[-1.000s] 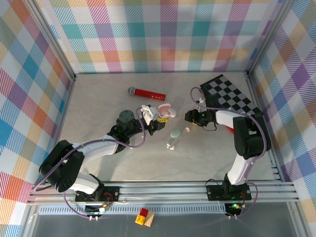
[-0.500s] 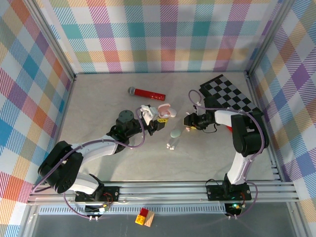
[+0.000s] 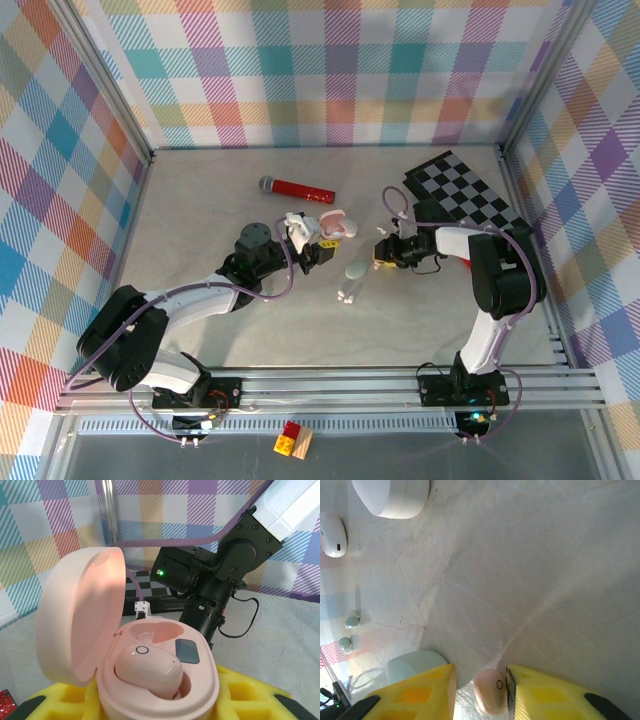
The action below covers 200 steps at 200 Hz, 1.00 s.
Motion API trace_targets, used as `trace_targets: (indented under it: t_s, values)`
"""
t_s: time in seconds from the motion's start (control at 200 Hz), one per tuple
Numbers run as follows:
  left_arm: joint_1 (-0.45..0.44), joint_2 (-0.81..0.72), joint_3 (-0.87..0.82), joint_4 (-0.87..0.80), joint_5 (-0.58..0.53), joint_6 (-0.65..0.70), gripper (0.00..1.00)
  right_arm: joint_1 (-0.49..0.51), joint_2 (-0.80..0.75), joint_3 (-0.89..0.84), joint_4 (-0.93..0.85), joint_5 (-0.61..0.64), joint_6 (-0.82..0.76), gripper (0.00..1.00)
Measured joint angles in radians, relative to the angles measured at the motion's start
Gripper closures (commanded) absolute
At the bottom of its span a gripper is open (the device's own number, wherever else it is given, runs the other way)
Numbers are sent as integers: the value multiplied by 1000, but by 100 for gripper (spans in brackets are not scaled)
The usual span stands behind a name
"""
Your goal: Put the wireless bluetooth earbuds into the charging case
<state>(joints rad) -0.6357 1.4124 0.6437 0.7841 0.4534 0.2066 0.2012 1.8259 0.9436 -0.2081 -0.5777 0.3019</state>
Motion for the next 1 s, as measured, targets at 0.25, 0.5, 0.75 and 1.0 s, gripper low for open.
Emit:
trace_targets:
  t_s: [0.25, 0.5, 0.75, 1.0]
  values:
    - [0, 2, 0, 0, 2, 0, 67, 0, 0, 0, 0, -16, 3, 74]
    - [0, 3, 0, 3, 2, 0, 67, 3, 0, -15, -12, -17, -6, 72]
    - [0, 10, 0, 5, 2, 0, 67, 11, -7, -17, -18, -2, -18, 73]
    - [0, 11, 0, 4, 2, 0, 67, 23, -8, -12, -28, 35, -26, 80]
